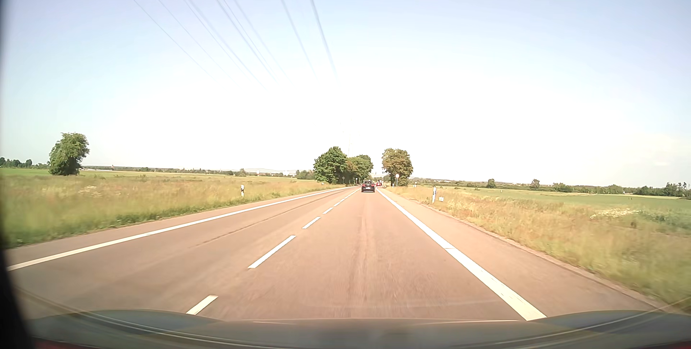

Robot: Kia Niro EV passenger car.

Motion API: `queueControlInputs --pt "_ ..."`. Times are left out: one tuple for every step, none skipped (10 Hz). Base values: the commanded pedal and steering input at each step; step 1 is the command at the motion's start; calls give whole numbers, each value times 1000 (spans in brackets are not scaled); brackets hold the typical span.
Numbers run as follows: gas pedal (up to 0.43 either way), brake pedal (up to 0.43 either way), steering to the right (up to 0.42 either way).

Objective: Follow the waypoints while adhering to traffic rules and regulations

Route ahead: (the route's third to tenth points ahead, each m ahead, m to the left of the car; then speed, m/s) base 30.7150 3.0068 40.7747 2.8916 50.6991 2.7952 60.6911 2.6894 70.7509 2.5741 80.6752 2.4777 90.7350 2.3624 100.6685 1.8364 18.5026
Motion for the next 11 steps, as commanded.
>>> queueControlInputs --pt "87 30 3" --pt "87 30 2" --pt "87 30 3" --pt "87 30 3" --pt "87 30 2" --pt "87 30 2" --pt "87 30 2" --pt "87 30 2" --pt "87 30 2" --pt "87 30 1" --pt "87 30 1"
